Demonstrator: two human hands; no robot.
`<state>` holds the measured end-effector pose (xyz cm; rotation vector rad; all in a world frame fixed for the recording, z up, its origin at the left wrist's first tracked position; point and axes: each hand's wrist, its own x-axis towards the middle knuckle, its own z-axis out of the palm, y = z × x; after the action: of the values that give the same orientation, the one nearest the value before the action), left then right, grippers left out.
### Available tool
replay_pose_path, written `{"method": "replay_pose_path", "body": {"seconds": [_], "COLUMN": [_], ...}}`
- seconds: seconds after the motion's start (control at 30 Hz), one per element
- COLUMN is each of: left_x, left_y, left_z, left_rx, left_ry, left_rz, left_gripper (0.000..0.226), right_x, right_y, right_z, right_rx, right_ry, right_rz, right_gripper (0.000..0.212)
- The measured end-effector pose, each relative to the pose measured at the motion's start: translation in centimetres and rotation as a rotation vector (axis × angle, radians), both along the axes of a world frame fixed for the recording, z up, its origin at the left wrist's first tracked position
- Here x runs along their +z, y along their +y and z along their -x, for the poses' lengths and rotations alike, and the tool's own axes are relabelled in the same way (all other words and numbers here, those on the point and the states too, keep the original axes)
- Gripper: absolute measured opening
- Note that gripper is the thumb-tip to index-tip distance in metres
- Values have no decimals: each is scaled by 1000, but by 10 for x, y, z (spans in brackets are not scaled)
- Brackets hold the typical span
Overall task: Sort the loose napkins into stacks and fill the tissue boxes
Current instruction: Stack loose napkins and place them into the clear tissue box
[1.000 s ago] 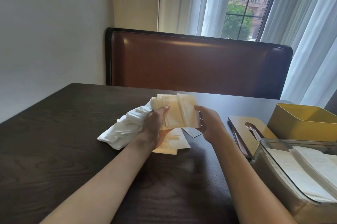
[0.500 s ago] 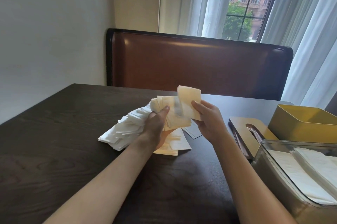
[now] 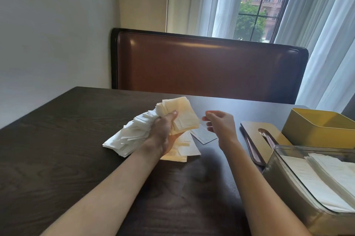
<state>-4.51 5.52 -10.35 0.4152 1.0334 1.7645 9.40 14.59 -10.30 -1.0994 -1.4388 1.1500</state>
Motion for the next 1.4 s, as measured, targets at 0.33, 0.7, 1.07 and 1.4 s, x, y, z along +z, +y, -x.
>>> {"method": "replay_pose_path", "body": {"seconds": [0.33, 0.7, 1.07, 1.4], "left_x": [-4, -4, -2, -2], "left_y": [3, 3, 2, 0], "left_z": [4, 3, -2, -2], "left_rx": [21, 23, 23, 68], "left_ry": [-17, -42, 61, 209], "left_rz": [0, -4, -13, -83], "left_gripper": [26, 23, 27, 12], "right_x": [-32, -8, 20, 24], "right_y": [25, 8, -36, -43], "right_z": [-2, -7, 15, 18], "right_rx": [-109, 1, 322, 301], "right_ry": [-932, 43, 218, 8], "right_rz": [-120, 69, 30, -108], "right_gripper": [29, 6, 21, 28]}}
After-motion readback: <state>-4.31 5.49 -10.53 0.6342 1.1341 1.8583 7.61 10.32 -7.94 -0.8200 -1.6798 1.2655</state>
